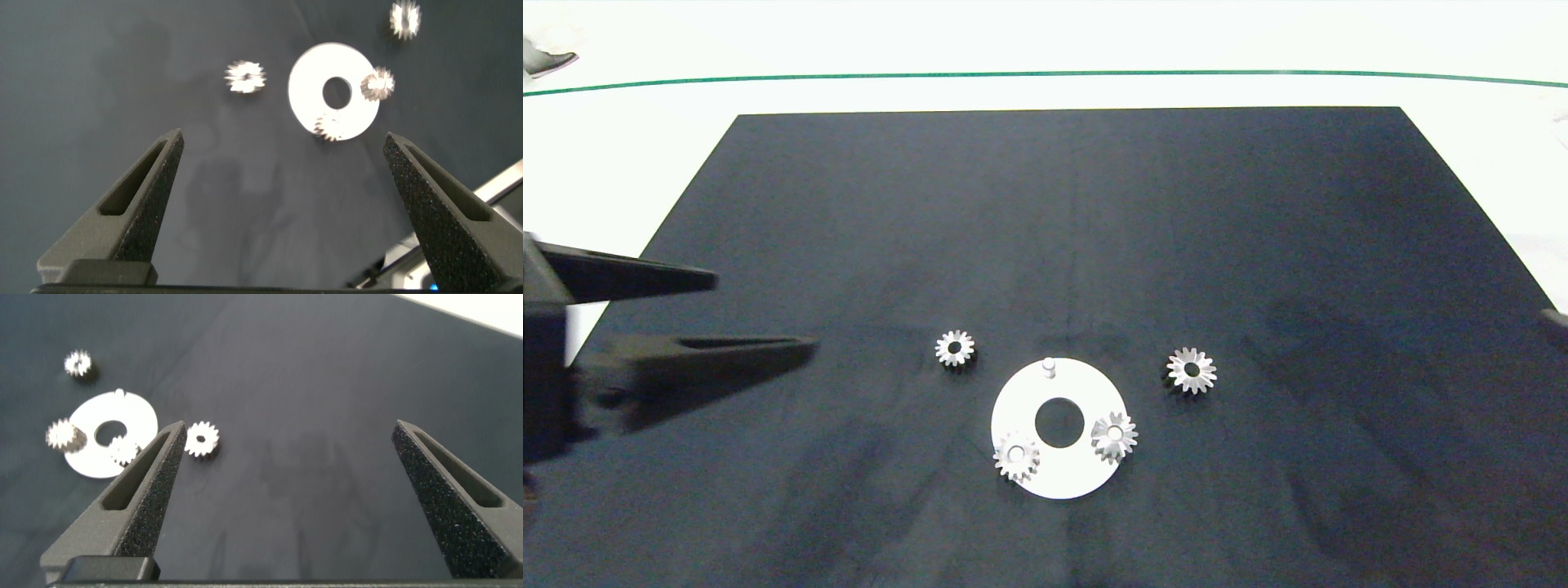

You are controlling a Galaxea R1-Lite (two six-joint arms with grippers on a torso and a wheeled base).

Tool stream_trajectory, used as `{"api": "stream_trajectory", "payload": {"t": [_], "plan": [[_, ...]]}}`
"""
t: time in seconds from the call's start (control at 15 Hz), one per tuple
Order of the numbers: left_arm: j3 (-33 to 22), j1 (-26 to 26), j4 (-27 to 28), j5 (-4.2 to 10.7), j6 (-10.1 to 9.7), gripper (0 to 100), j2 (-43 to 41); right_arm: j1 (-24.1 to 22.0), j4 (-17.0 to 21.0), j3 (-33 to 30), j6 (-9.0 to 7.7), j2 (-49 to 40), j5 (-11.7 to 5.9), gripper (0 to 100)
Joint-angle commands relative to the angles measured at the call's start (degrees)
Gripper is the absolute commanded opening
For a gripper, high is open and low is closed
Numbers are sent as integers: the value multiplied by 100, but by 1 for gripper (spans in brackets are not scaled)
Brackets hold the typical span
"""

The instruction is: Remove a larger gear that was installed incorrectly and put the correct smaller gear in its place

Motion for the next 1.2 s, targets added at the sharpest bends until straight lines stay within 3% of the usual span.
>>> {"api": "stream_trajectory", "payload": {"t": [0.07,0.27,0.47,0.53,0.67,0.93,1.2], "plan": [[985,-368,-1602,323,14,100,1672,29,-13,-15,-128,-481,18,100],[923,-368,-1646,375,57,100,2147,38,-4,-15,-137,-587,142,100],[932,-87,-1646,419,435,100,2244,38,5,-15,-181,-639,229,100],[958,45,-1743,419,699,100,2244,38,5,-23,-181,-657,247,100],[1011,247,-2112,384,928,100,2261,38,14,-15,-181,-666,265,100],[633,335,-2200,358,936,100,2604,38,22,3,-287,-692,291,100],[255,432,-2165,367,945,100,3061,38,22,12,-287,-683,291,100]]}}
